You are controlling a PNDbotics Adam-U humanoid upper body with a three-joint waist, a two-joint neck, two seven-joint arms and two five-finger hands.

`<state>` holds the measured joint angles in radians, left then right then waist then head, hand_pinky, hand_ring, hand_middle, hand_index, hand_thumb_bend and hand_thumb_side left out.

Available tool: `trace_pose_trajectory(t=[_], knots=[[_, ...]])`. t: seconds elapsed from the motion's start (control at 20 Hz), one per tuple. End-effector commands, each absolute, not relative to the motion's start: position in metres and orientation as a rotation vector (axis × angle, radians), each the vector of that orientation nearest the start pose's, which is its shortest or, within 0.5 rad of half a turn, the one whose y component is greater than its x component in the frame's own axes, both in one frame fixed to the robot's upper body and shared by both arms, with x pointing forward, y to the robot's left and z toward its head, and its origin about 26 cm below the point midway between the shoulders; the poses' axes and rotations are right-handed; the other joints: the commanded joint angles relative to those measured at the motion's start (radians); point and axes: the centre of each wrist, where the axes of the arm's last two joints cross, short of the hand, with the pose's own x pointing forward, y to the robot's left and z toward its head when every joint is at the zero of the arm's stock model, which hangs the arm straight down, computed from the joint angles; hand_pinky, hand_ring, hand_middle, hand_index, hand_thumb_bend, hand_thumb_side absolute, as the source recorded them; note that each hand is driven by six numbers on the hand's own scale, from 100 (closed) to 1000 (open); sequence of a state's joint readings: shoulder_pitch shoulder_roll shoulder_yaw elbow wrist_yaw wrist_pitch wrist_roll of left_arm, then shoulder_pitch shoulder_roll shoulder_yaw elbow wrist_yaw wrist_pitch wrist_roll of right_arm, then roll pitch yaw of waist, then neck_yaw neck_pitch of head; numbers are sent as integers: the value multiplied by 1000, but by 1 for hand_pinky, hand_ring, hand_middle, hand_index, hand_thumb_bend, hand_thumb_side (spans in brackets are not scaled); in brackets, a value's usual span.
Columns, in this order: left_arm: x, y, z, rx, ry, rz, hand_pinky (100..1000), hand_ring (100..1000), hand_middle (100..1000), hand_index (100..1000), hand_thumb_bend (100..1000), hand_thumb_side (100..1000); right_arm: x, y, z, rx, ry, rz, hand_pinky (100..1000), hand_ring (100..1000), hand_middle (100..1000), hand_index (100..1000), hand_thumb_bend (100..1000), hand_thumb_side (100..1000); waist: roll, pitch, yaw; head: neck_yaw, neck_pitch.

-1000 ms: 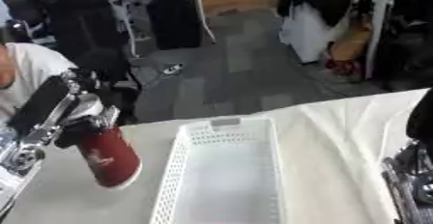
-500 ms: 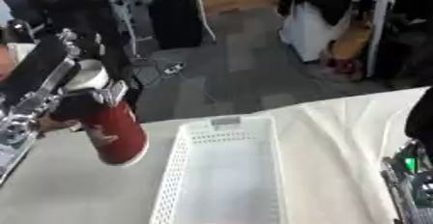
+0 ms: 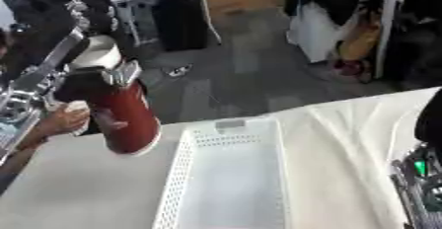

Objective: Pick up objects on the table and place them in the box.

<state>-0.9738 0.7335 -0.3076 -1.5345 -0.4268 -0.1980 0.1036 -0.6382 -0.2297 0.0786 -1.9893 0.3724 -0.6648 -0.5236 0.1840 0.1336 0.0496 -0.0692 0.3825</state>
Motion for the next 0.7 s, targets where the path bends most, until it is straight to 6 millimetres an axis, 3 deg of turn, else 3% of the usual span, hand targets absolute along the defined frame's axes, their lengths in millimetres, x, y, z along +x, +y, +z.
trace_pose_trajectory(t=[0.05,0.4,0.7], knots=[[384,240,358,-1098,2860,1376,100,100,151,249,129,543,310,-189,288,121,2890,40,246,351,371,455,100,1000,-3,-19,-1,10,-2],[379,217,362,-938,2876,1429,100,100,150,270,100,569,310,-188,288,111,2886,46,248,354,371,455,100,1000,2,-20,-9,-20,37],[377,202,361,-827,2907,1447,100,100,150,282,100,600,310,-186,289,98,2883,52,248,354,371,455,100,1000,2,-17,-18,-20,54]])
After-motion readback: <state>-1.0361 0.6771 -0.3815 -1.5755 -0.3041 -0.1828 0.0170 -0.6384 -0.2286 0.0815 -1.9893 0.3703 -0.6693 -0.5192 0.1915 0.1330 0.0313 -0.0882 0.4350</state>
